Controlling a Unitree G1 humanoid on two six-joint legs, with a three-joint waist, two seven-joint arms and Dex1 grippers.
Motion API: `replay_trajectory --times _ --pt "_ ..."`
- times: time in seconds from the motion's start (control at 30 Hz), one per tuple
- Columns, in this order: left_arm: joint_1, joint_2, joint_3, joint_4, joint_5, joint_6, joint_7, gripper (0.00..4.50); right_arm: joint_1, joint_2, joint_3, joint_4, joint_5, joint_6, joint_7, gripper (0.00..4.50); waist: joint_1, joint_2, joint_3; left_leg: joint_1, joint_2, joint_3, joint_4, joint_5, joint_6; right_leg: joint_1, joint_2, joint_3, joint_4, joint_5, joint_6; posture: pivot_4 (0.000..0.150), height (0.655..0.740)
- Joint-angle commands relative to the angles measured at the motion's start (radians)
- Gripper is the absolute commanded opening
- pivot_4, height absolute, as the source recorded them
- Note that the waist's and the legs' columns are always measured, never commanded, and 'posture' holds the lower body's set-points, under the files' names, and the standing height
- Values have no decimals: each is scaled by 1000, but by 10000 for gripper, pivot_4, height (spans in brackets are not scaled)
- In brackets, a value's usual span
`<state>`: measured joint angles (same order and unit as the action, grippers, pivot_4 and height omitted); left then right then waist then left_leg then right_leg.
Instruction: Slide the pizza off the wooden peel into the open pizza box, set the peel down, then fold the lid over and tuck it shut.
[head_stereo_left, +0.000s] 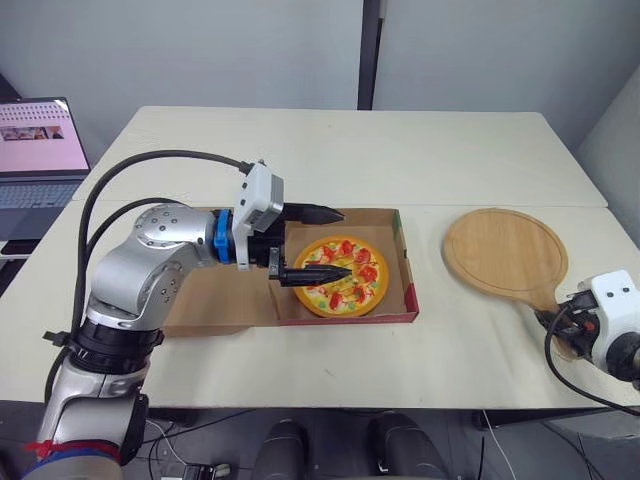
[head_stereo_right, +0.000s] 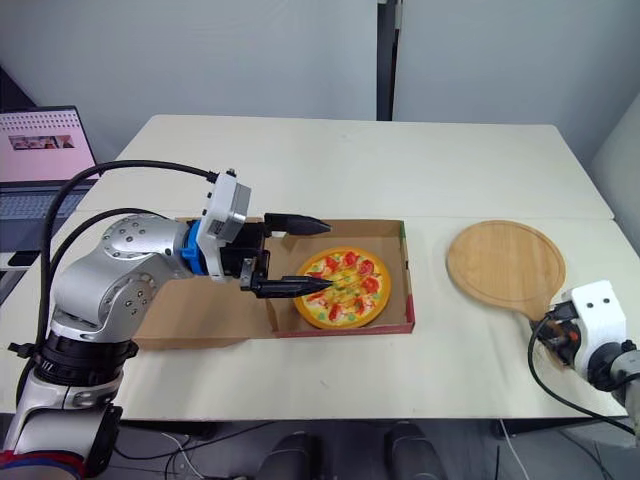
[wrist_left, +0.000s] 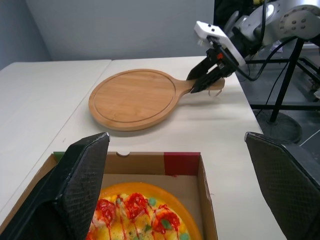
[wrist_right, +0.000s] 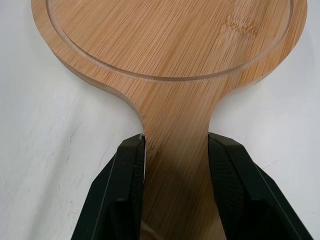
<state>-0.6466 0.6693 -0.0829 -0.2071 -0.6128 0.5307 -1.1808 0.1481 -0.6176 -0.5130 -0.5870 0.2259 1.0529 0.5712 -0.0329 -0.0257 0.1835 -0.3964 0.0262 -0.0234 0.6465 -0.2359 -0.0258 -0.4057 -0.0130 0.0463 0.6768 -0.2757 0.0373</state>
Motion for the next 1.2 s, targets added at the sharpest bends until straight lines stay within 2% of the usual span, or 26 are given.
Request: replay_trajectory --times 0.03,0.13,0.2,0.27,0.3,0.43,0.57,0.73,0.87,1.0,1.2 --pt "-31 -6 6 -3 -1 -14 -17 45000 9 7 6 -17 9 -36 -24 15803 0 0 0 0 0 0 0 0 0 0 0 0 0 0 0 1500 7316" --pt "-32 -8 5 -3 5 -13 -19 45000 18 23 20 -4 19 -31 -35 15803 0 0 0 0 0 0 0 0 0 0 0 0 0 0 0 1500 7316" --pt "-30 -10 7 -3 9 -15 -13 45000 21 27 19 -1 28 -23 -39 22936 0 0 0 0 0 0 0 0 0 0 0 0 0 0 0 1500 7316" --pt "-27 -8 7 0 21 -21 -9 45000 24 27 3 -2 46 -12 -39 27758 0 0 0 0 0 0 0 0 0 0 0 0 0 0 0 1500 7316" --pt "-26 -6 5 1 29 -28 -9 45000 28 22 -6 -1 51 -10 -38 32724 1 0 0 0 0 0 0 0 0 0 0 0 0 0 0 1500 7316" --pt "-21 -2 10 11 55 -48 -6 45000 72 -28 -64 -14 87 9 11 44820 3 0 0 0 0 0 0 0 0 0 0 0 0 0 0 1500 7316" --pt "-5 6 20 17 81 -80 -8 45000 106 -76 -86 -44 135 -12 63 44820 0 0 0 0 0 0 0 0 0 0 0 0 0 0 0 1500 7316" --pt "12 17 59 25 93 -86 26 45000 54 -173 -60 -40 134 -116 111 44820 -2 0 0 1 1 1 0 0 0 0 1 1 0 0 0 1500 7316" --pt "39 37 133 31 76 -50 95 45000 -87 -230 13 -24 177 -201 167 44820 -5 0 0 2 1 1 0 0 0 0 1 1 0 0 0 1500 7316" --pt "120 61 251 -22 12 51 193 45000 -258 -252 180 2 174 -341 231 44820 -13 -1 0 2 2 -1 0 0 0 0 2 0 0 0 0 1500 7316" --pt "377 97 509 -120 -102 234 338 45000 -591 -208 442 132 210 -441 376 44820 -22 -2 1 2 3 0 0 0 0 0 1 0 0 0 0 1500 7316"
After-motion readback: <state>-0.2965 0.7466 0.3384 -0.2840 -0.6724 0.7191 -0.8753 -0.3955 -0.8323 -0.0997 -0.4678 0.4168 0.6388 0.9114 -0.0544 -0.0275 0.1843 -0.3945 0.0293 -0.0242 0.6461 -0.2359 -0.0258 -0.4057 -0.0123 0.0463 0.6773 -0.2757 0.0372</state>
